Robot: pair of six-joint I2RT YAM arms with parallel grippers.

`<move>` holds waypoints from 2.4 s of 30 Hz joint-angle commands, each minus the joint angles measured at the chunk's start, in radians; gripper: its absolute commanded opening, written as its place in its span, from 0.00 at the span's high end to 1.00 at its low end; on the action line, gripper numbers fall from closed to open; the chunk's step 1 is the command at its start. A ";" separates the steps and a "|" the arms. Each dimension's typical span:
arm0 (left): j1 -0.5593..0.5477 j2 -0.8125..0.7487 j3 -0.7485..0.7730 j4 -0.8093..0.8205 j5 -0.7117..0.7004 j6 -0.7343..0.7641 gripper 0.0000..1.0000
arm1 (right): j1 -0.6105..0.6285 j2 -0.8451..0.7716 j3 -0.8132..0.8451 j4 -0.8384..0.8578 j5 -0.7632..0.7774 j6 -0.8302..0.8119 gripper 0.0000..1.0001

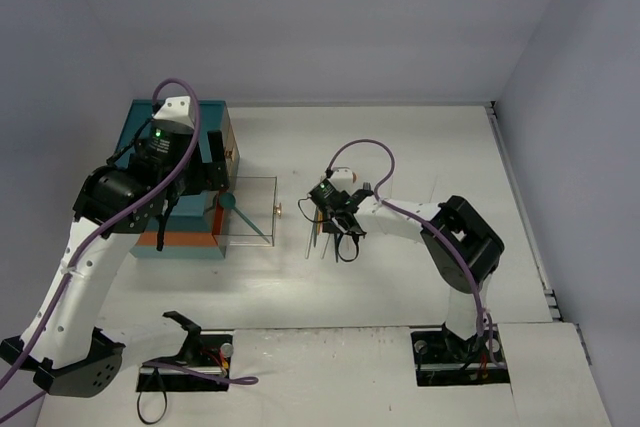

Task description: Sort the eating utensils into containers

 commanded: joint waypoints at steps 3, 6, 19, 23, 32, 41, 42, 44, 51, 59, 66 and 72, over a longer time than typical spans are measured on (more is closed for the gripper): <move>0.009 -0.024 0.004 0.042 -0.002 -0.001 0.06 | -0.009 0.016 -0.016 0.010 0.041 0.023 0.84; 0.009 -0.020 0.003 0.042 0.002 -0.002 0.06 | -0.009 0.003 -0.029 0.010 0.050 0.021 0.92; 0.009 -0.003 0.006 0.051 0.012 -0.006 0.06 | -0.011 -0.168 -0.021 0.005 0.083 -0.047 1.00; 0.009 0.001 0.006 0.054 0.015 -0.007 0.06 | -0.010 -0.204 -0.004 0.000 0.064 -0.079 1.00; 0.009 -0.008 0.035 0.052 -0.030 0.012 0.06 | 0.091 -0.254 0.215 0.007 0.023 -0.248 1.00; 0.009 -0.035 0.050 0.052 -0.063 0.018 0.06 | 0.152 -0.153 0.491 0.101 -0.155 -0.367 1.00; 0.009 -0.038 0.050 0.052 -0.067 0.018 0.06 | 0.153 -0.138 0.504 0.110 -0.173 -0.372 1.00; 0.009 -0.046 0.050 0.050 -0.072 0.018 0.06 | 0.158 -0.093 0.528 0.146 -0.201 -0.382 1.00; 0.009 -0.056 0.040 0.050 -0.075 0.019 0.06 | 0.183 -0.018 0.509 0.246 -0.259 -0.392 1.00; 0.011 -0.051 0.029 0.052 -0.072 0.015 0.06 | 0.200 -0.005 0.442 0.277 -0.251 -0.407 0.97; 0.011 -0.043 0.028 0.054 -0.069 0.014 0.06 | 0.205 -0.088 0.357 0.277 -0.155 -0.400 0.68; 0.011 -0.035 0.030 0.057 -0.064 0.013 0.06 | 0.175 -0.205 0.265 0.267 0.097 -0.322 0.63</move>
